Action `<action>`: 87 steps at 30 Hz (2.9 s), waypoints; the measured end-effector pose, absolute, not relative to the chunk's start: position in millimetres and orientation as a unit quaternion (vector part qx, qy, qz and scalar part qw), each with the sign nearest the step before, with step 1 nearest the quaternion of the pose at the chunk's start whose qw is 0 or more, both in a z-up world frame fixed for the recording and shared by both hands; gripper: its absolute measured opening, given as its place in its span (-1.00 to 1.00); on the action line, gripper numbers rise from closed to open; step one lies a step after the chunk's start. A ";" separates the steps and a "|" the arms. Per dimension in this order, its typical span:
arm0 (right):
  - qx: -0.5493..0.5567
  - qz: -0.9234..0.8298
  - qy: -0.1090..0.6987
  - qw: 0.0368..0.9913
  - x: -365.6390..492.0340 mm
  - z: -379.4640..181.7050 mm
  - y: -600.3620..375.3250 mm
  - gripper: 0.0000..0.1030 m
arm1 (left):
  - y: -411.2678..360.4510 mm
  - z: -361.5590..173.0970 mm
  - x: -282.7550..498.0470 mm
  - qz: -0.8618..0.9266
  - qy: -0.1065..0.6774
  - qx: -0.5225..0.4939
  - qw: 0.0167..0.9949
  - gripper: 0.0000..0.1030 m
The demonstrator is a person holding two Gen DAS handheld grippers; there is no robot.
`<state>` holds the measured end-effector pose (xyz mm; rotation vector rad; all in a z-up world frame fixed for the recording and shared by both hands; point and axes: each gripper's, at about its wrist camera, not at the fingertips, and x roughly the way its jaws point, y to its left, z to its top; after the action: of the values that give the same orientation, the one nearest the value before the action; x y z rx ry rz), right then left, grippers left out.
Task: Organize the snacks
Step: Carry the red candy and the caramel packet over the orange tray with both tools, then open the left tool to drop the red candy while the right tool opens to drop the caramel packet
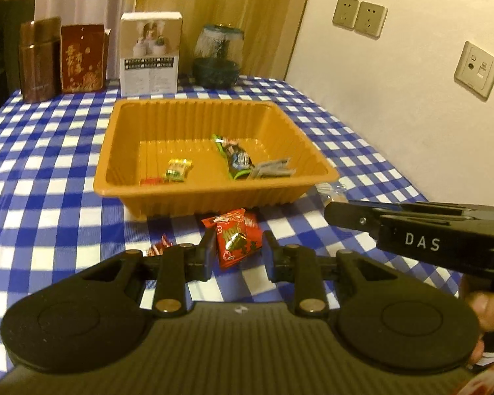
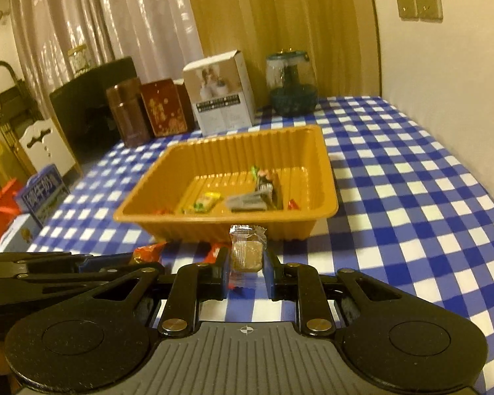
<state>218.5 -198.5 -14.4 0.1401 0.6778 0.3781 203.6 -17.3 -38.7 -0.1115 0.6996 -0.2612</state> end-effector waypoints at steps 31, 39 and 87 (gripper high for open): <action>0.106 0.166 0.286 0.938 306.5 6.1 -200.4 -0.58 | 8.5 -9.5 295.2 -0.127 0.314 -0.066 0.939 -0.50; 0.119 0.169 0.294 0.933 338.1 -1.1 -195.0 -0.58 | 24.3 -17.7 324.6 -0.111 0.317 -0.088 0.938 -0.50; 0.108 0.227 0.314 0.916 372.2 -15.6 -149.6 -0.12 | 46.9 -38.2 357.9 -0.076 0.335 -0.073 0.936 -0.30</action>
<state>372.2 -149.6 -15.6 0.2222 0.6457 0.4672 357.9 46.9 -38.2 -0.1498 0.6840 -0.1558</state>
